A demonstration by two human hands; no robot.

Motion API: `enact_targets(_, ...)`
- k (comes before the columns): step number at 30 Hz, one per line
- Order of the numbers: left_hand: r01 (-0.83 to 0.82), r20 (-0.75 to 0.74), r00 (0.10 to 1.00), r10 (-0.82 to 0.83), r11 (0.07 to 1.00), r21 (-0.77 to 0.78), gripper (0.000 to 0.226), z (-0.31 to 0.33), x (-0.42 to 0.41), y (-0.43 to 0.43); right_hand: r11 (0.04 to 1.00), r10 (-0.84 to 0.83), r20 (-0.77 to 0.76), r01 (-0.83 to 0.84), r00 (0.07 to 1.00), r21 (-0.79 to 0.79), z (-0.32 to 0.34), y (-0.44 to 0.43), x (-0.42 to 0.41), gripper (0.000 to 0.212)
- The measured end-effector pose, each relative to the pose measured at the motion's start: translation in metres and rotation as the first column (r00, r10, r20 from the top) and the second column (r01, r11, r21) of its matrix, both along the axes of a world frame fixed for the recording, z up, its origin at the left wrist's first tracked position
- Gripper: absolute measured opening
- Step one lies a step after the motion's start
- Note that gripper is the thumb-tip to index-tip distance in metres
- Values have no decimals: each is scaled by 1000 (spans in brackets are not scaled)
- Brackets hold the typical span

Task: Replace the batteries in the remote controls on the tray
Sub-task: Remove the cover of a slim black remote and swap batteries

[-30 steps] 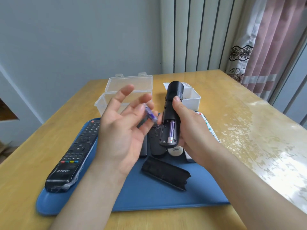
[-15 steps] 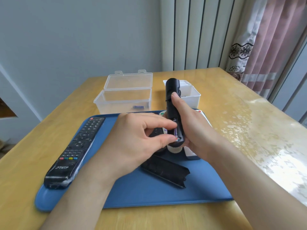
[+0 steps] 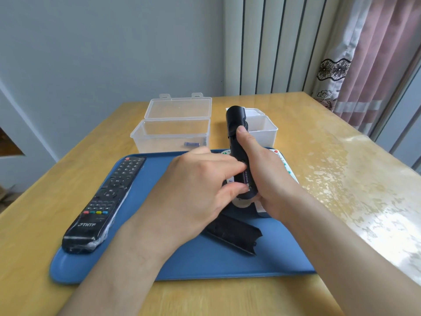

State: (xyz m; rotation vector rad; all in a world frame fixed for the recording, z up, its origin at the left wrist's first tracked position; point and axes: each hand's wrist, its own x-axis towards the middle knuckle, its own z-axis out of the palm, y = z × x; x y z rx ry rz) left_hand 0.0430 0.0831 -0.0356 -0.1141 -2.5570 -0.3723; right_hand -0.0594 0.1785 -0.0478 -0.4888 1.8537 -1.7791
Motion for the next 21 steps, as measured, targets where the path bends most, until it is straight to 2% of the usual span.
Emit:
enact_targets(3,-7,-2,1000,6,998,-56,28,-3,-1,2,1000,-24,10,24,1000,-1,2,2,-1,62)
enact_targets(7,12,-52,999,-15,998,-59,24,-7,-2,2,999,-26,2,26,1000,27,3,6,-4,51)
enact_targets(10,38,-70,997,-34,998,60,24,-5,-1,3,999,-15,20,14,1000,31,3,5,-4,58)
enact_targets(14,55,31,997,-64,969,239,22,3,2,-1,998,29,7,-29,1000,48,0,2,-1,59)
enact_targets(17,18,93,994,-63,907,420,28,8,5,-7,996,64,-15,-63,998,59,-3,0,-1,54)
enact_targets(21,-3,145,987,-72,888,461,26,10,5,-10,992,96,-20,-94,995,79,-5,-3,-1,56)
